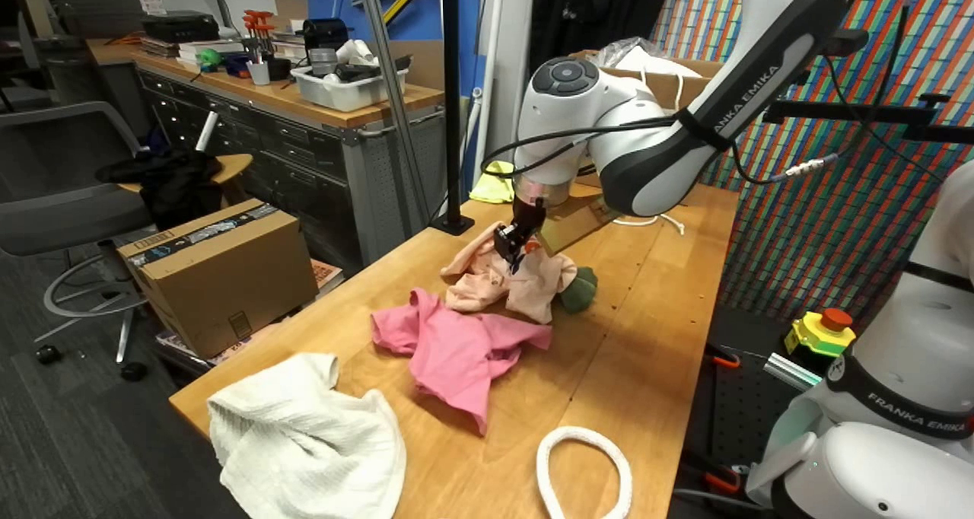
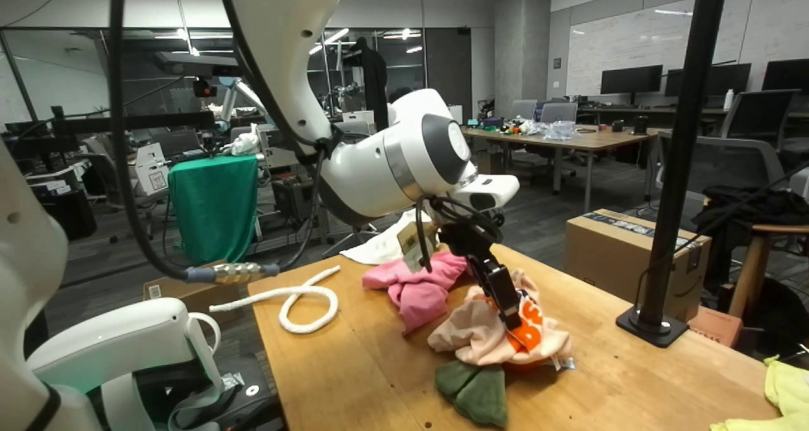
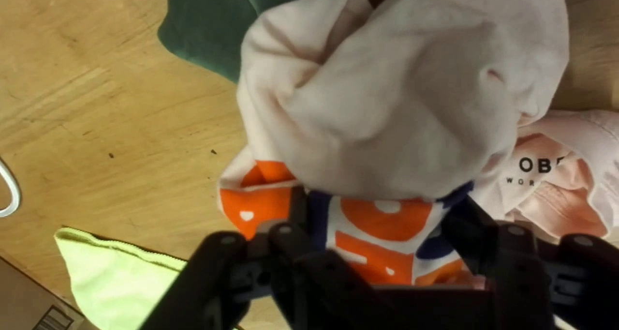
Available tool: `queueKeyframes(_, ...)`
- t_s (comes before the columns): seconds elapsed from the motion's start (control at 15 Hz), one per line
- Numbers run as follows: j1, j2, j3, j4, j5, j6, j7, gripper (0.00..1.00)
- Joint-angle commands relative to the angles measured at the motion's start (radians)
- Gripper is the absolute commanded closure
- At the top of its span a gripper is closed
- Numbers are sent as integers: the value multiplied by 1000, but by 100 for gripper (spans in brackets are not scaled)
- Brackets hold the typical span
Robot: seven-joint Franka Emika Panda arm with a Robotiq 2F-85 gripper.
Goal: Separate the clothes and ropes
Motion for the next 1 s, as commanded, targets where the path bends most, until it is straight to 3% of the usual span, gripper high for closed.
queueKeyframes(0.0,-12,7,0,20,57,19,-43,57)
queueKeyframes(0.33,41,-18,-50,18,143,35,-89,94)
queueKeyframes(0.47,49,-48,-57,11,168,49,-106,97)
queueKeyframes(0.93,29,-209,-49,-19,239,125,-146,94)
